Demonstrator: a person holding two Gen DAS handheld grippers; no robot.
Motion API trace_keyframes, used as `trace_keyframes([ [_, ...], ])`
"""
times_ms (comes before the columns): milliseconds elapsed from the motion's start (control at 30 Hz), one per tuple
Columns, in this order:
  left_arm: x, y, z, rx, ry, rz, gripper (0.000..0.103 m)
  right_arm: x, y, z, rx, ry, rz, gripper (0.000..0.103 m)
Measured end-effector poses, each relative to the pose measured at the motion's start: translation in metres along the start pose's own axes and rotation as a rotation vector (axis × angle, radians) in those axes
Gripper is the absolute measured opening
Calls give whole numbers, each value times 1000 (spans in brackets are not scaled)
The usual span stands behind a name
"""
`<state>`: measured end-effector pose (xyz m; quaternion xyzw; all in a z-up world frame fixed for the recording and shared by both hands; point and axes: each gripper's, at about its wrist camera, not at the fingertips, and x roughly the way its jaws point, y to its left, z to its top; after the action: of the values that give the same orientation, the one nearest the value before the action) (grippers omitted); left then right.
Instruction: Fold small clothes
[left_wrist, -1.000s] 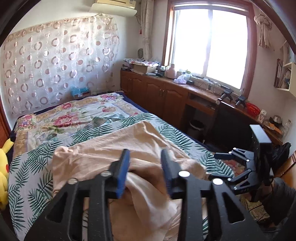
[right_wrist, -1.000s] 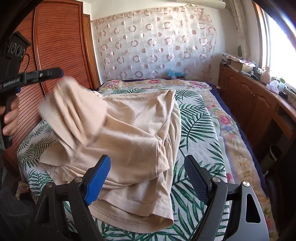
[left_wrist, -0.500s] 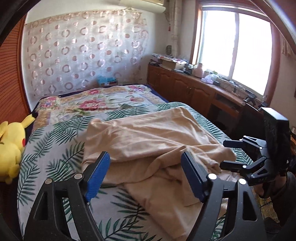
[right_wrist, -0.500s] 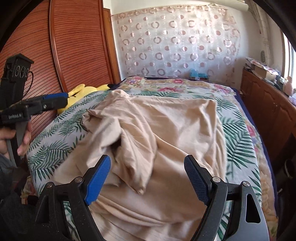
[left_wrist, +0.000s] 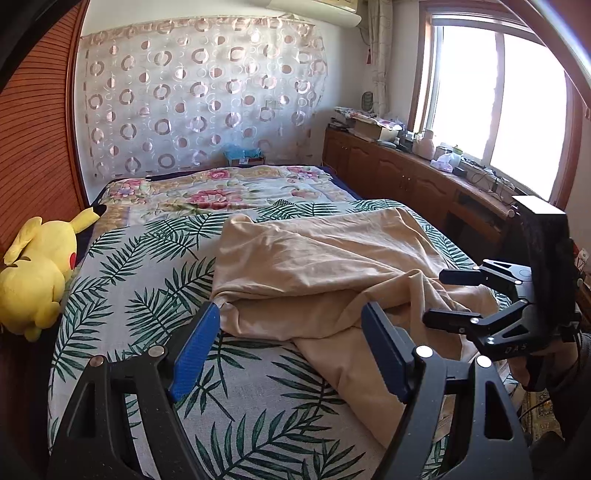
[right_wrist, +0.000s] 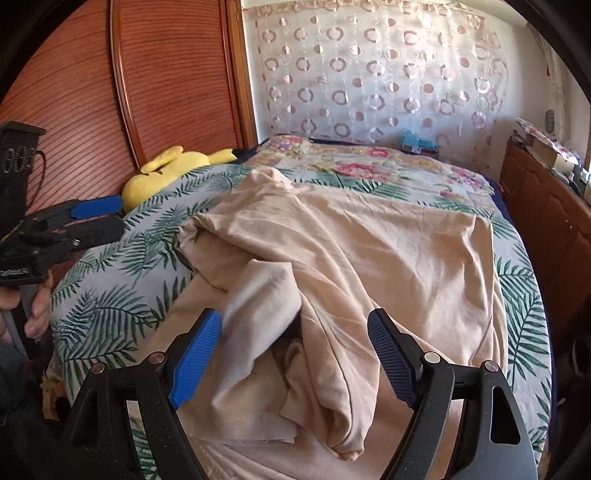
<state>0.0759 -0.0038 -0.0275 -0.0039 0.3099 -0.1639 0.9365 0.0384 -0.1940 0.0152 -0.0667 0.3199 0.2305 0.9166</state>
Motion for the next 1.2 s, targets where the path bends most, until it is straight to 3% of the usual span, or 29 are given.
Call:
trace_keyframes([
  [200,7,4,-8,-13,15,3,80,19,-3,0,9,70,-11,83],
  [300,8,3,-10,-14,18,1,80,22,-2,-3,1,92,21,57],
  [367,8,3,-11,-13,18,1,80,22,1,-4,-22,97,35,15],
  [433,8,3,-11,-14,19,1,80,17,4,-2,-47,84,34,12],
  [733,0,4,-11,-23,-5,10,80,-67,-10,5,-8,-102,55,11],
  [867,-5,6,-8,-24,-21,15,80,-80,-32,-19,13,-56,-25,11],
  [967,-7,6,-7,-22,-28,17,80,-64,-45,-37,30,40,-67,12],
  [1067,-8,5,-5,-17,-35,24,80,-57,-46,-45,22,80,-84,29],
  [1200,-11,7,-4,-14,-44,30,80,-73,-38,-28,-5,-8,-70,53],
])
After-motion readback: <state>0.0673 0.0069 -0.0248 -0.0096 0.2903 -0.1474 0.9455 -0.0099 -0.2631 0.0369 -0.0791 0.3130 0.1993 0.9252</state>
